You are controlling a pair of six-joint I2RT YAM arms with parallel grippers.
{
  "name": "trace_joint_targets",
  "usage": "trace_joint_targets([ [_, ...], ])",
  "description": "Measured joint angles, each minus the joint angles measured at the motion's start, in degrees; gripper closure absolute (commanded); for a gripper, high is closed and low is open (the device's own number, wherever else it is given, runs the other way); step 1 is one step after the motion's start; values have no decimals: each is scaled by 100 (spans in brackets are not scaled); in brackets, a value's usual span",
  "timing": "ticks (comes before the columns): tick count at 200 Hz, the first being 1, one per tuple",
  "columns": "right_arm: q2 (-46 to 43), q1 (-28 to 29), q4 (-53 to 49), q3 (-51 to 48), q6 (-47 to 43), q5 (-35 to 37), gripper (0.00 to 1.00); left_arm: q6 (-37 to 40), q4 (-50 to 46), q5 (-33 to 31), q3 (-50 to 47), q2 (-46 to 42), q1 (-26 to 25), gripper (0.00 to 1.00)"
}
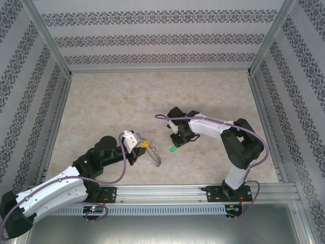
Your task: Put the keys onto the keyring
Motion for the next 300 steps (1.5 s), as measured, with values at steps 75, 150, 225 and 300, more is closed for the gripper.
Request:
trace_joint_targets([
  [75,-81,4,173,-50,20,-367,75,0,2,0,2,-24,0,100],
  [150,-122,-63,146,-160,160,-385,77,0,0,2,0,-61,0,100],
  [225,-144,-116,175,-164,170,-498,82,0,0,2,0,-103,0,100],
  [300,-142,-175,240,-238,170,-599,86,0,0,2,0,-114,0,100],
])
